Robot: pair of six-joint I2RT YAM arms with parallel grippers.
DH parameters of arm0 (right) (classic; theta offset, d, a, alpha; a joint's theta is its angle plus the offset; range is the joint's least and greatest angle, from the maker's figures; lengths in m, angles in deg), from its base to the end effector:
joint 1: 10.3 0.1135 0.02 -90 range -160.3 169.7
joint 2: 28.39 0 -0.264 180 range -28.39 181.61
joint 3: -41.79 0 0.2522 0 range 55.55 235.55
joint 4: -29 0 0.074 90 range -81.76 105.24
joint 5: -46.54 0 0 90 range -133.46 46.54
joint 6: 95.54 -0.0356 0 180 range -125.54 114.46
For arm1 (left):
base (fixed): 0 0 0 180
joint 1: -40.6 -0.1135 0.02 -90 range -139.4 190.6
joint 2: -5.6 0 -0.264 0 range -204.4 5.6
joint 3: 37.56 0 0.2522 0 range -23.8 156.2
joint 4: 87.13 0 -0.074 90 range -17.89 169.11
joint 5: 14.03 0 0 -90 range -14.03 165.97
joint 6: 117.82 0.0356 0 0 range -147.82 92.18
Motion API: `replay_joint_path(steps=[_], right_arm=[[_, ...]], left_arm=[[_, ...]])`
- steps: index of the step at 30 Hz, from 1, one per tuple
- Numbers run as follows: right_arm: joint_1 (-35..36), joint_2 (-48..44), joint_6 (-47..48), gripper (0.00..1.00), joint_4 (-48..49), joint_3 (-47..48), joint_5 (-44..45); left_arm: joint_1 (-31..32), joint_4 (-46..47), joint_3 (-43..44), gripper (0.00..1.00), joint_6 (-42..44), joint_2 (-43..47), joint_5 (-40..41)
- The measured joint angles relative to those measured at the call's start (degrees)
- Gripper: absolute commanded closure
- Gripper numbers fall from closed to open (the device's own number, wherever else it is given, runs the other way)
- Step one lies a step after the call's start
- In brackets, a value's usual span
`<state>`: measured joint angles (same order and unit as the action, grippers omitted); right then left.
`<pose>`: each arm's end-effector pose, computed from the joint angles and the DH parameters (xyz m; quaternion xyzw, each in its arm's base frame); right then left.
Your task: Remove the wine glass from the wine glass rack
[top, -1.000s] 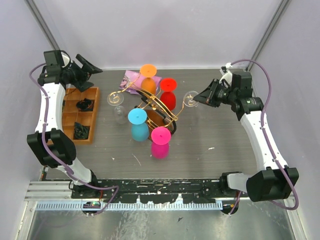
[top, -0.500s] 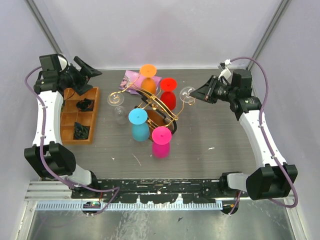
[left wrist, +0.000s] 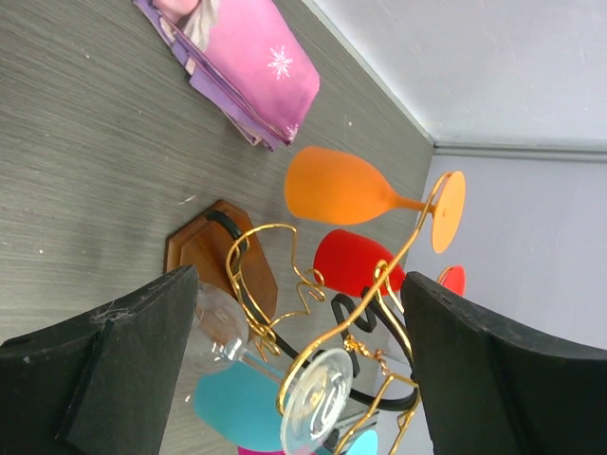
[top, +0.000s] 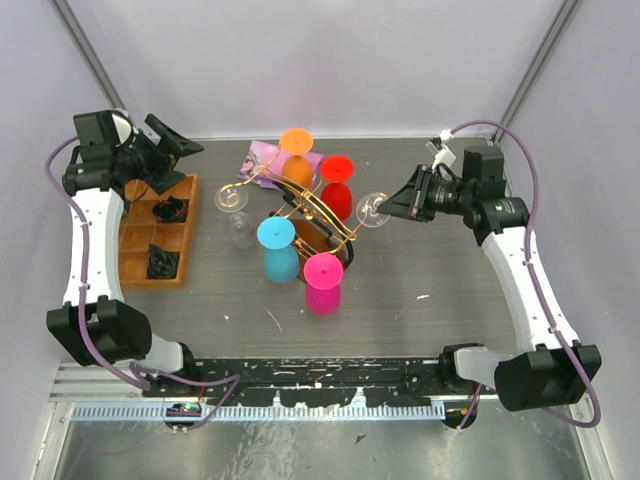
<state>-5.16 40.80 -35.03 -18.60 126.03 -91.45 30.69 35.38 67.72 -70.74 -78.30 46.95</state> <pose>0.2488 0.0489 0.3731 -0.0221 0.8244 0.4711 0.3130 0.3100 0.0366 0.4060 -0.2822 0.8234 -0.3388 0.3572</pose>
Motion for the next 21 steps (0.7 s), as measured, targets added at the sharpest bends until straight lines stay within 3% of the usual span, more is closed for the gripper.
replay_joint_path(steps=[5, 10, 17, 21], right_arm=[[0.5, -2.6, 5.9, 0.99, -10.6, 6.9, 1.5], [1.6, -4.7, 12.0, 0.99, -21.0, 13.6, 8.6], [3.7, -5.8, 16.6, 0.99, -32.0, 19.6, 30.0], [7.3, -4.9, 18.3, 0.99, -34.5, 24.4, 41.8]], left_arm=[[0.4, -1.3, 0.4, 0.07, -0.9, 1.9, -1.0], [2.9, -7.2, 4.5, 0.08, -0.7, 2.3, -0.2], [9.5, -12.4, 8.6, 0.1, -1.6, 4.6, 3.6], [18.1, -16.5, 21.6, 0.1, -1.4, 1.5, 7.5]])
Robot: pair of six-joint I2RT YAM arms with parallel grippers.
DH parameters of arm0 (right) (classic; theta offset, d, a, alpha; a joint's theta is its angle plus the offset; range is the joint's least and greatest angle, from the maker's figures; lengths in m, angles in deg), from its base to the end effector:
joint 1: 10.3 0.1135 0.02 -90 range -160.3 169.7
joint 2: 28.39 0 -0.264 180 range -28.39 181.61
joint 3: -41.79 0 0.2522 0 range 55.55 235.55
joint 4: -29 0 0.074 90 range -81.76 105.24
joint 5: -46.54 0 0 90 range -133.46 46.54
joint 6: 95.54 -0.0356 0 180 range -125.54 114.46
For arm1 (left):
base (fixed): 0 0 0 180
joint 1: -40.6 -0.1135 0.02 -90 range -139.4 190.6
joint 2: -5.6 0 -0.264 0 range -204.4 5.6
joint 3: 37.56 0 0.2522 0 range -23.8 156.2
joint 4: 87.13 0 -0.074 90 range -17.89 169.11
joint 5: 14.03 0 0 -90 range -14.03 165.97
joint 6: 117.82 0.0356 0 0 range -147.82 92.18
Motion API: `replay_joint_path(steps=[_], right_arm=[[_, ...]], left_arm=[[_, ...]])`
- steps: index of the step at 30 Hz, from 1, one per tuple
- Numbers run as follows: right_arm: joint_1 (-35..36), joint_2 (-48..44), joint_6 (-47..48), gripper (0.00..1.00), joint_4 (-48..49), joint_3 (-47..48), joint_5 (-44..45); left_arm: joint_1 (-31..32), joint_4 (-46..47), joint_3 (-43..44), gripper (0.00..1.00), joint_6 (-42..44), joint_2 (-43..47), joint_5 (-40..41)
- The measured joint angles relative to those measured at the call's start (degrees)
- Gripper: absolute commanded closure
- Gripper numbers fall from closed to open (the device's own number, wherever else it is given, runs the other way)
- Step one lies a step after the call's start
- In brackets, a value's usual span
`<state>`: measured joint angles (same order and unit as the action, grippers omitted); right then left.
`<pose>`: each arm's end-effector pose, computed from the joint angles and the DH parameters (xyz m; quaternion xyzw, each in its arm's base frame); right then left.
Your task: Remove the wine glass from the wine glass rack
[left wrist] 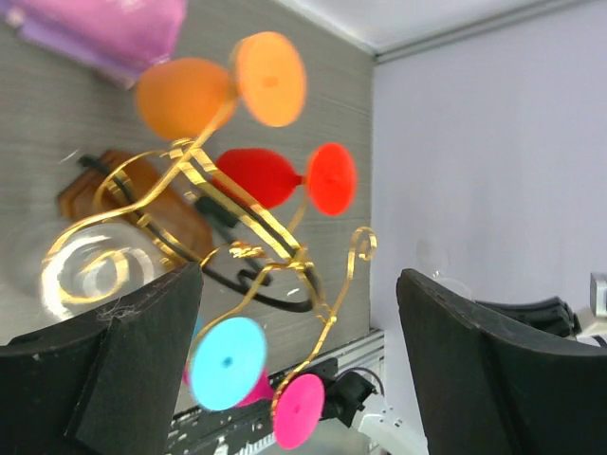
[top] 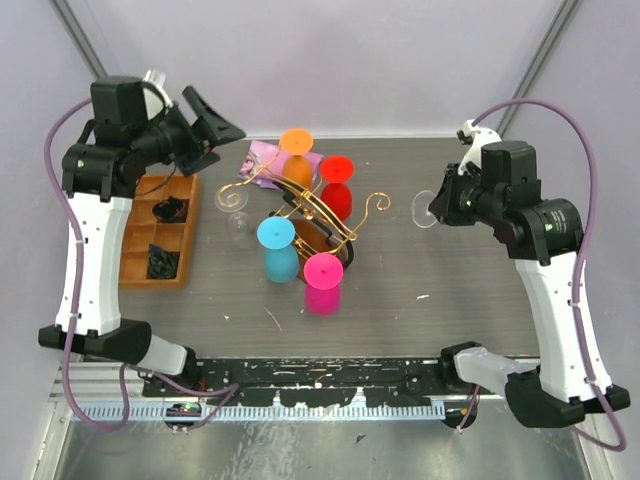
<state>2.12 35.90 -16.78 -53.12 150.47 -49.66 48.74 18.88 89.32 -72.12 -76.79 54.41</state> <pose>0.1674 0.0408 0.4608 -0.0331 0.8962 0.1377 0.4205 0.2537 -0.0495 0.4992 -0.1738 0.8359 -0.3636 0.3726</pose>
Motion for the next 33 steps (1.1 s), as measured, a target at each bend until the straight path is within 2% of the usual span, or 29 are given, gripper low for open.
replay_joint_path(steps=[3, 6, 13, 18, 24, 28, 33], right_arm=[[7.9, 1.3, 2.0, 0.99, 0.5, 4.6, 8.6], [17.9, 2.8, 5.4, 0.99, 2.5, 7.3, 17.0], [34.5, 9.5, 20.8, 0.99, 11.8, 6.3, 35.5], [42.7, 11.7, 36.2, 0.99, 22.8, 1.1, 43.5], [52.2, 17.6, 51.9, 0.99, 31.9, 1.0, 53.2], [58.3, 21.4, 57.3, 0.99, 34.1, 1.4, 56.9], [63.8, 24.8, 60.0, 0.99, 34.5, 2.9, 58.9]], left_arm=[[5.0, -3.4, 12.7, 0.11, 1.3, -5.3, 1.4], [7.0, -7.4, 23.1, 0.11, 2.7, -10.9, 2.1], [7.2, -14.1, 35.5, 0.11, 4.9, -20.9, 1.5], [8.0, -14.7, 35.5, 0.11, 6.5, -23.1, 0.3], [10.7, -12.9, 33.8, 0.1, 9.5, -23.2, 0.3], [12.1, -9.7, 32.1, 0.06, 11.8, -22.4, 1.2], [13.0, -1.6, 22.4, 0.01, 13.6, -16.6, 2.3]])
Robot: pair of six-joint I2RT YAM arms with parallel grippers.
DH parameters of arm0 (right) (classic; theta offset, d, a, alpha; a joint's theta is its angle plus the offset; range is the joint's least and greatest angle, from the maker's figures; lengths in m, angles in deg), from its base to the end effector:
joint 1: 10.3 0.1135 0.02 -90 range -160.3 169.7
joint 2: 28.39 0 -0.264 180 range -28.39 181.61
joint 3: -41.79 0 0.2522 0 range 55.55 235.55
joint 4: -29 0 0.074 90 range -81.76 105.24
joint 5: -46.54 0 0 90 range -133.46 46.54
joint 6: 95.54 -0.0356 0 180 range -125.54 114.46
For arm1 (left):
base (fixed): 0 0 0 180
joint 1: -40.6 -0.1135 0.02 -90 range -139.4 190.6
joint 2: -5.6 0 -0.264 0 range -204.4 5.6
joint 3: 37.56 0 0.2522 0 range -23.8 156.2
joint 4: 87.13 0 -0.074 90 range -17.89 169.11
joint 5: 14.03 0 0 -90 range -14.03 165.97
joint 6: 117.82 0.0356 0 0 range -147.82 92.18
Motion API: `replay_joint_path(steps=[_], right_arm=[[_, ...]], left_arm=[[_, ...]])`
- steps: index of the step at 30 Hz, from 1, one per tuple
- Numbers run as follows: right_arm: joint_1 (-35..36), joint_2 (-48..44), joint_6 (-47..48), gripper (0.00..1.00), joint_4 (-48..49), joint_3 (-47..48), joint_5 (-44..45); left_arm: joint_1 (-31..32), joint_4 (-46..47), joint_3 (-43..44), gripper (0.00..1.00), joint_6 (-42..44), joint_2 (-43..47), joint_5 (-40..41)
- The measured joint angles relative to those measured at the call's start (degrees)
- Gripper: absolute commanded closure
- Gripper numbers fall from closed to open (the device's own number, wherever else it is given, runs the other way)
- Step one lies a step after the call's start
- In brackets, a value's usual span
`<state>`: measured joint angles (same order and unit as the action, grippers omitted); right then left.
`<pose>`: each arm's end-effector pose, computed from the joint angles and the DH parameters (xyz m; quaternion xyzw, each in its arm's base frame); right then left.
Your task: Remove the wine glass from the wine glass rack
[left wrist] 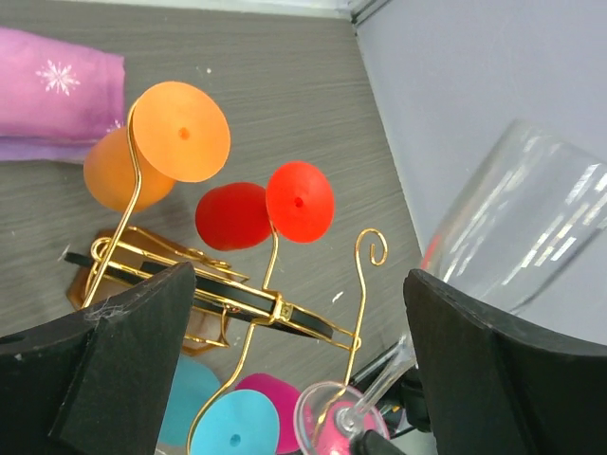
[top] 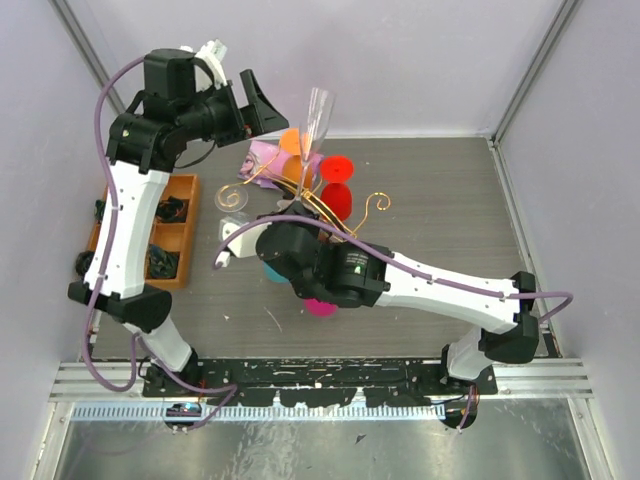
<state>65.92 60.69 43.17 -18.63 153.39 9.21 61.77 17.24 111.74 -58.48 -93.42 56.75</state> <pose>0.1074 0.3189 0.4335 -0.5606 0.5607 -0.2493 0.5560 0.2940 -0.1264 0.5221 0.0200 0.8377 -0.3573 0.4125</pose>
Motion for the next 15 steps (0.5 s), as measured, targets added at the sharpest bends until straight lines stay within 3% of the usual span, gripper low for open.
replay_joint_path(steps=[15], right_arm=[[2.1, 1.9, 0.6, 0.99, -0.3, 2.1, -1.9]], left_arm=[[0.3, 17.9, -11.1, 0.01, 0.1, 10.0, -5.3]])
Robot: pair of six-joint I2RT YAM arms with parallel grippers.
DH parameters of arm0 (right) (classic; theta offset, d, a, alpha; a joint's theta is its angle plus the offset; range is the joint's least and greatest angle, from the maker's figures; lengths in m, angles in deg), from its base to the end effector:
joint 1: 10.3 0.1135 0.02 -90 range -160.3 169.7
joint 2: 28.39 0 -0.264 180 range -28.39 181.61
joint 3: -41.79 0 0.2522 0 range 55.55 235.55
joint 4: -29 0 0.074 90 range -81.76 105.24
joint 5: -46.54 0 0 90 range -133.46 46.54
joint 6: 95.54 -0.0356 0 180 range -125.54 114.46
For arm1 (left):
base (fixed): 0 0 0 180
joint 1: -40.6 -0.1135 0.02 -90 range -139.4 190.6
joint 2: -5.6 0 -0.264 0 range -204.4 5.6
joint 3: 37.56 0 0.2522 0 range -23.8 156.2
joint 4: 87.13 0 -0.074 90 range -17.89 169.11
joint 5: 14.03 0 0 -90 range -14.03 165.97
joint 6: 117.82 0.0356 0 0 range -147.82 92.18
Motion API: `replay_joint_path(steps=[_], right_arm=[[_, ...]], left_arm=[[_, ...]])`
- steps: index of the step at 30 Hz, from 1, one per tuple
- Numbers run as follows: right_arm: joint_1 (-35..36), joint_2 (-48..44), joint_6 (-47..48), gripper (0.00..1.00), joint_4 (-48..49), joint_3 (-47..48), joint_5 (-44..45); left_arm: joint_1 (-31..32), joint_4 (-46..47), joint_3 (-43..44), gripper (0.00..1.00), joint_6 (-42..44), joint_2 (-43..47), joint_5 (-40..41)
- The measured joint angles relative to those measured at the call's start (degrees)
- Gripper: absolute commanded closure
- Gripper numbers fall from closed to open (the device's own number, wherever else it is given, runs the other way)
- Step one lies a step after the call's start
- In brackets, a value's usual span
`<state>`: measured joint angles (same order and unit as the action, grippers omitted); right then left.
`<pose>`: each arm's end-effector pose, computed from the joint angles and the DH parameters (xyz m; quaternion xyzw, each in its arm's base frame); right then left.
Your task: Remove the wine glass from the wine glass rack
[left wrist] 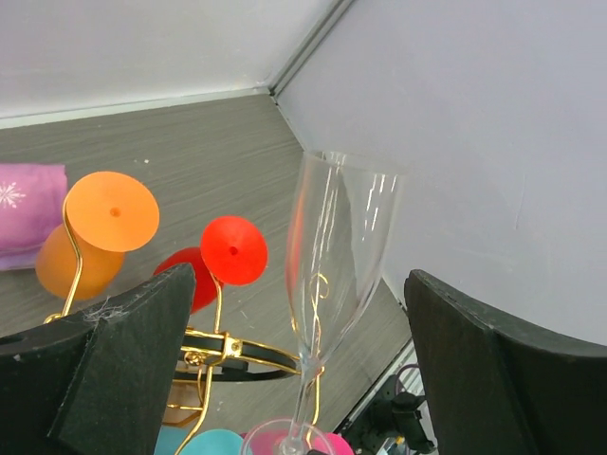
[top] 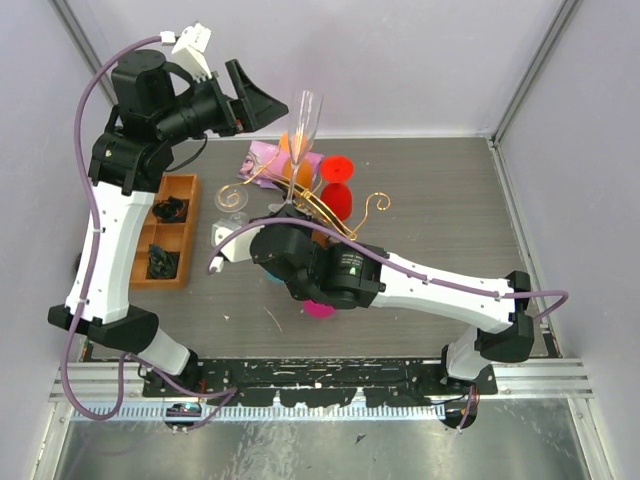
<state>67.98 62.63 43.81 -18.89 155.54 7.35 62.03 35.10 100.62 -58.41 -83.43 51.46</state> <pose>0.0970 0.3319 0.4339 -0.5828 0.5429 -0.2297 0.5594 0.2605 -0.1181 0.5523 0.0788 0.7497 -0.4240 0.5020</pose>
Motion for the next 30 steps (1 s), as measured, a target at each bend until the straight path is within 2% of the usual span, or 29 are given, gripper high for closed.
replay_joint_path(steps=[10, 19, 25, 30], right_arm=[[2.4, 0.9, 0.1, 0.99, -0.3, 1.2, -2.0], [3.4, 2.9, 0.7, 0.99, -1.2, 1.6, -2.5], [3.4, 2.9, 1.3, 0.99, -1.2, 1.6, -2.4], [3.4, 2.9, 1.4, 0.99, -1.1, 1.4, -2.3]], left_arm=[[0.3, 1.6, -0.3, 0.01, 1.3, -1.2, -2.7], [0.9, -2.4, 3.3, 0.0, 4.1, -5.0, -2.8], [1.0, -9.0, 9.6, 0.11, 8.4, -6.6, -2.6], [1.0, -10.8, 10.1, 0.12, 10.0, -6.7, -2.6]])
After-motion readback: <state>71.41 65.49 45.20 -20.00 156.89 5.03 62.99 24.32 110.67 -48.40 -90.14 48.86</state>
